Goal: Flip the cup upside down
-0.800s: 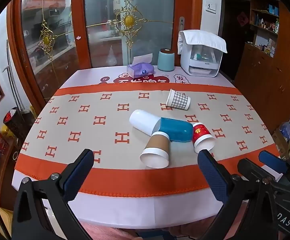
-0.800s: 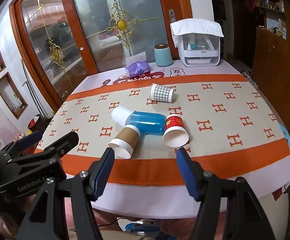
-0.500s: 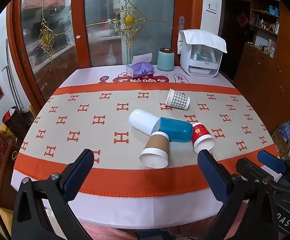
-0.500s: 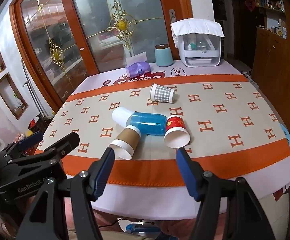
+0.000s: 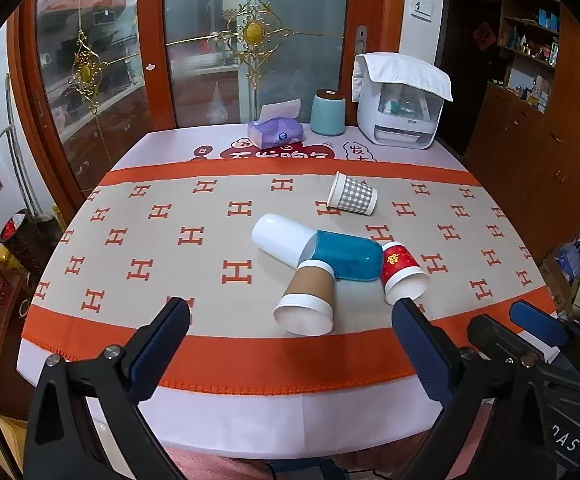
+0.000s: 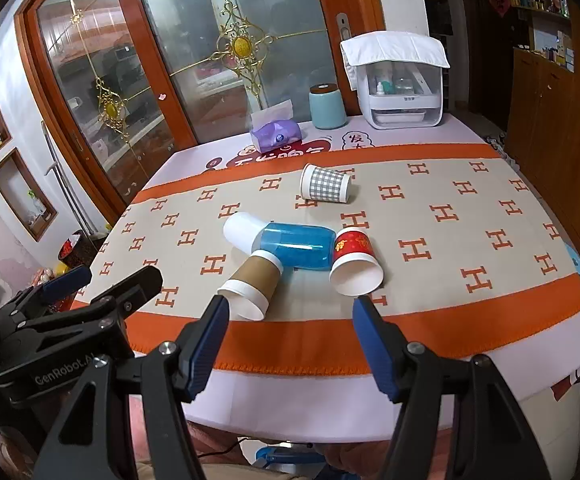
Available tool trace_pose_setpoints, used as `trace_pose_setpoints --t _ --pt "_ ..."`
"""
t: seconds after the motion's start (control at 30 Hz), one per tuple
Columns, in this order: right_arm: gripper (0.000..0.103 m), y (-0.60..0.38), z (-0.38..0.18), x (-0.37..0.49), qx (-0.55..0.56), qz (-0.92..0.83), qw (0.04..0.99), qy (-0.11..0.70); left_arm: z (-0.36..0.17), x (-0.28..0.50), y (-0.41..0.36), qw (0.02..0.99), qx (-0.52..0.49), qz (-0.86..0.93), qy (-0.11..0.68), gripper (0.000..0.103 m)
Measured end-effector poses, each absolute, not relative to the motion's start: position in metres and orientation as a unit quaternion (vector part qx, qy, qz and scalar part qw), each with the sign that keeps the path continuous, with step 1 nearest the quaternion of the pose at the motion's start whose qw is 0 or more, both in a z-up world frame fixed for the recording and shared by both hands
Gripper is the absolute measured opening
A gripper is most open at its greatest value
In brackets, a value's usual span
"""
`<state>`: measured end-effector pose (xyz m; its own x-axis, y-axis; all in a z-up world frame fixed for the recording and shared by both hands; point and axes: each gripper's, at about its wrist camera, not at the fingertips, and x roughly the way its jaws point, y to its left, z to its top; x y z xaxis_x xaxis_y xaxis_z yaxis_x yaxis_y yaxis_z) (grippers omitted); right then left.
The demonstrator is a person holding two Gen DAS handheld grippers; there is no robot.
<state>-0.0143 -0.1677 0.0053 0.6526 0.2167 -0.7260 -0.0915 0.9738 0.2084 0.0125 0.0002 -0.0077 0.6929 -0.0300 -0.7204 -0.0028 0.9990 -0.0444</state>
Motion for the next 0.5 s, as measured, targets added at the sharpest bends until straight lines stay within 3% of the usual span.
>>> trace_pose_setpoints --t 0.5 --pt "0.065 -0.1662 0.0018 -0.0117 0.078 0.088 0.905 0.410 -0.0082 0.0161 0.0025 0.919 -0.025 -0.007 0.394 0.099"
